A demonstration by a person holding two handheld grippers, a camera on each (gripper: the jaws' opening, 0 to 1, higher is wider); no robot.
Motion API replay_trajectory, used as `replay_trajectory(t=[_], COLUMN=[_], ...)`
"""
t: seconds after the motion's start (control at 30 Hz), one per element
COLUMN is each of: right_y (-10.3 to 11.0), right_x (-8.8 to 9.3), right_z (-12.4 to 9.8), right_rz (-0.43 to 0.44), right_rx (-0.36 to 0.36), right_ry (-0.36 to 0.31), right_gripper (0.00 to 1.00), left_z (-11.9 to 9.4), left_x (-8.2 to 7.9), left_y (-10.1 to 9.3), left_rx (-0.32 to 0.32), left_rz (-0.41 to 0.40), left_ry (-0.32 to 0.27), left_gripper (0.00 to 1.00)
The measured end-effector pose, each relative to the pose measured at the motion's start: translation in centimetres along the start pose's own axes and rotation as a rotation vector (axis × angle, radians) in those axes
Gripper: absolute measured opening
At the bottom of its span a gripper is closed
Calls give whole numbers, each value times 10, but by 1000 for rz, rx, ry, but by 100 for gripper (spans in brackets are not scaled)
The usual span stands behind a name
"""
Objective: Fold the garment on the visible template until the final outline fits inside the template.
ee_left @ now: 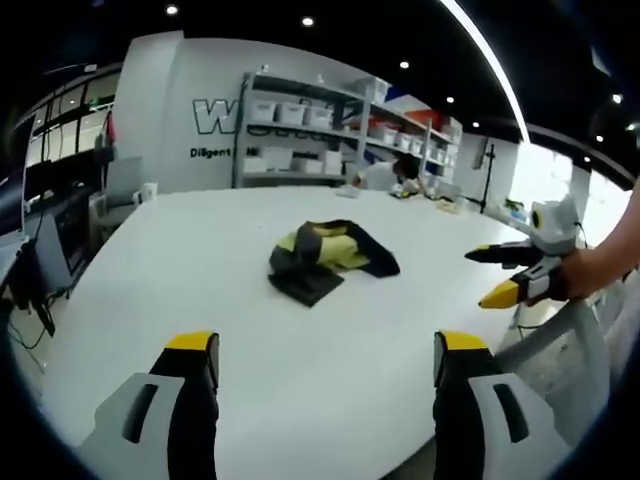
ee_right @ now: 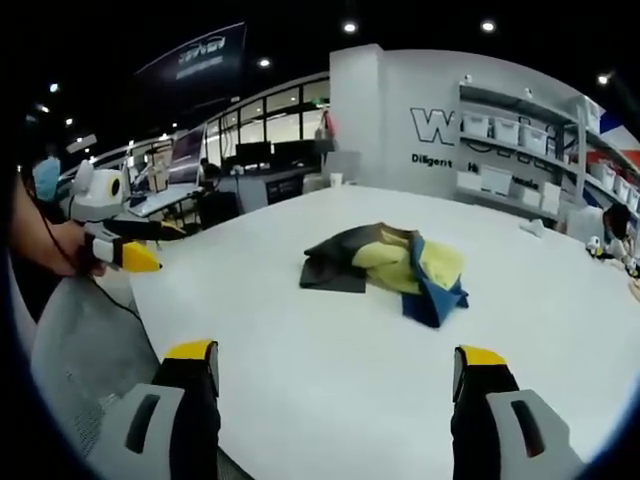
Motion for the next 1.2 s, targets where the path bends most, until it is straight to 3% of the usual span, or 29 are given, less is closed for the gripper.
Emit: replay_trajectory(t=[1.2], right_y=[-2], right_x=[0], right_z=[1], right_rz=[67], right_rx=[-22], right_ry=[-15], right_gripper=[96], left_z=[1], left_x=[-1], left_y=[-1], left_rx=[0], left_rz=[21], left_ry=[-3], left_gripper=[89])
Point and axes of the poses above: the point that each gripper's makers call its tool centre point, and the gripper's own axes: z roughly forward along the fingers, y roughly to its left, x roughly out of its underside, the point moved 10 cm from there along -z, roughly backward along the fingers
